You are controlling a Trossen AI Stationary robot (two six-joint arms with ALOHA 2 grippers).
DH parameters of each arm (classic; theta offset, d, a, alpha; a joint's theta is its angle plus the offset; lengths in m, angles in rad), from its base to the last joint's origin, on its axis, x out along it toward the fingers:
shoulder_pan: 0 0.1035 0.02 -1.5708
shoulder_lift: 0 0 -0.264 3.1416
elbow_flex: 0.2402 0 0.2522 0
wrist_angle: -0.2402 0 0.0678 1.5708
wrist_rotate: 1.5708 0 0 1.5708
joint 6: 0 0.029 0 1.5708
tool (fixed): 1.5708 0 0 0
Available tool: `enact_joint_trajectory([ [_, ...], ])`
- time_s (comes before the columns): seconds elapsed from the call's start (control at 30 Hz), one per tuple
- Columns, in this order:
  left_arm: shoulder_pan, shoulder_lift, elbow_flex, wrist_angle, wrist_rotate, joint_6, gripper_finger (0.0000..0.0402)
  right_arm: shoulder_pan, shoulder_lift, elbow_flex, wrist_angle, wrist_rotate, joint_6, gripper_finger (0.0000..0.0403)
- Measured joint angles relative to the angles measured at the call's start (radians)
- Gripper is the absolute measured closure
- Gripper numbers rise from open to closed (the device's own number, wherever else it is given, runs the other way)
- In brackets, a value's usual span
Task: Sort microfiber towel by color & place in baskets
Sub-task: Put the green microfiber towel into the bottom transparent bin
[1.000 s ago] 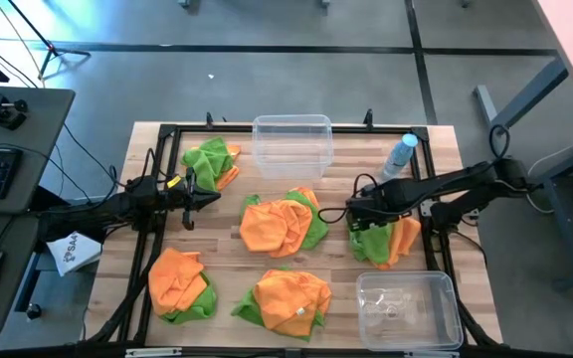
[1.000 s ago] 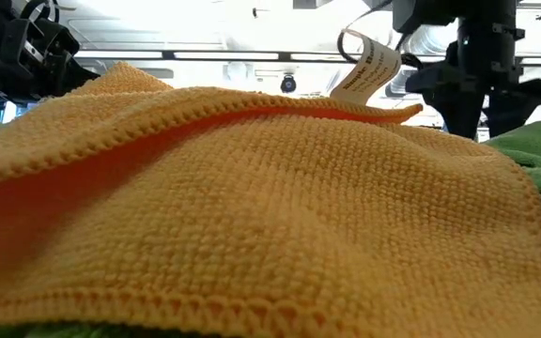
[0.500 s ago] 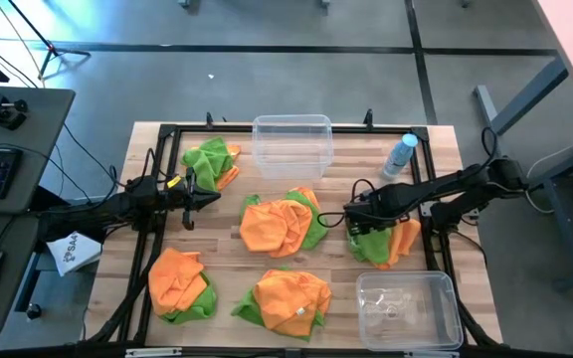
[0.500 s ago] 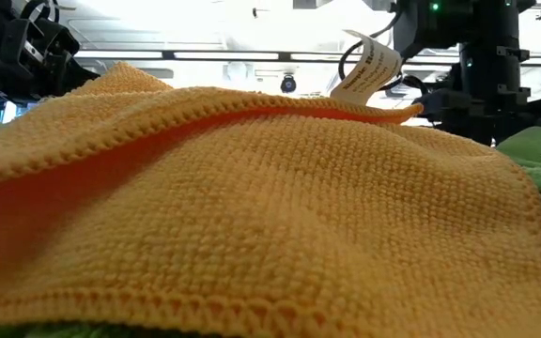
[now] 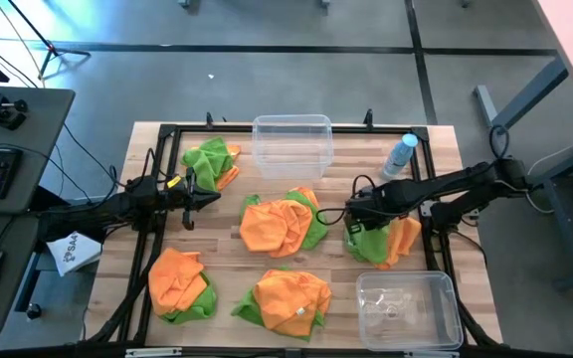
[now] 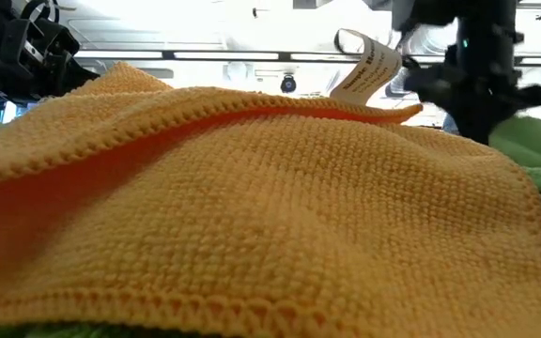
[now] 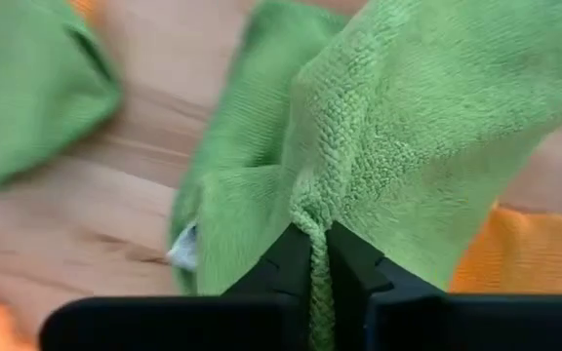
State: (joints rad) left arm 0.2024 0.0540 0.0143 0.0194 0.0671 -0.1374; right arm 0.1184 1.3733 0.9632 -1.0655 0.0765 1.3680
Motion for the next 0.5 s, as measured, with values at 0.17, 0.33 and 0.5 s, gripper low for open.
enact_joint_trajectory([
  [0.17, 0.0, 0.0, 0.0, 0.0, 0.0, 0.0, 0.0401, 0.0, -0.02, 0.163, -0.146, 0.083, -0.042, 0.0394],
  [0.33, 0.0, 0.0, 0.0, 0.0, 0.0, 0.0, 0.0401, 0.0, -0.02, 0.377, -0.307, 0.143, -0.076, 0.04],
  [0.5, 0.0, 0.0, 0.0, 0.0, 0.0, 0.0, 0.0401, 0.023, -0.02, 0.593, -0.429, 0.197, -0.093, 0.0401],
])
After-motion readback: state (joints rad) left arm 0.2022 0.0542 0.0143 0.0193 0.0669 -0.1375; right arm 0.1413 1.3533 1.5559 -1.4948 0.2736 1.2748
